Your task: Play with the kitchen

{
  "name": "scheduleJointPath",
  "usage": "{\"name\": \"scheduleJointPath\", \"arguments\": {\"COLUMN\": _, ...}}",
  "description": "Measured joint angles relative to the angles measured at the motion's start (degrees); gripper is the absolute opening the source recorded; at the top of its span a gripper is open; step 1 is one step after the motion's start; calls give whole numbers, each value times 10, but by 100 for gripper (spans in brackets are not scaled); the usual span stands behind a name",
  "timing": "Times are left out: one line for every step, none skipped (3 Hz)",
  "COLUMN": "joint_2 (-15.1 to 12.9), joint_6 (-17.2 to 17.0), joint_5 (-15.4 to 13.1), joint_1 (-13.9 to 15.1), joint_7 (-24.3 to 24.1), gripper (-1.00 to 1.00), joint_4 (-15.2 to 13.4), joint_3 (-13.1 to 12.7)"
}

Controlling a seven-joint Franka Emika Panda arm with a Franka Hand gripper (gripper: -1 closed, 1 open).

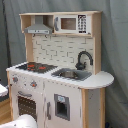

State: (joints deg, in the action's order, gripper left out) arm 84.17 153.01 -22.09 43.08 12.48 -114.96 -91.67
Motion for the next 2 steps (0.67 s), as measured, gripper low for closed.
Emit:
{"name": "scheduleJointPath", "arguments": {"joint_2": 0, "joint_6": -9, "joint_5": -1, "joint_1": -46, "joint_7": -20, "gripper": 100, "joint_4": -32, "joint_3": 0}}
{"name": "scheduleJointPath", "arguments": {"joint_2": 0, "joint_6": -47, "joint_5": -2, "joint_1": -87, "joint_7": -17, "gripper": 100, "joint_4": -50, "joint_3": 0}}
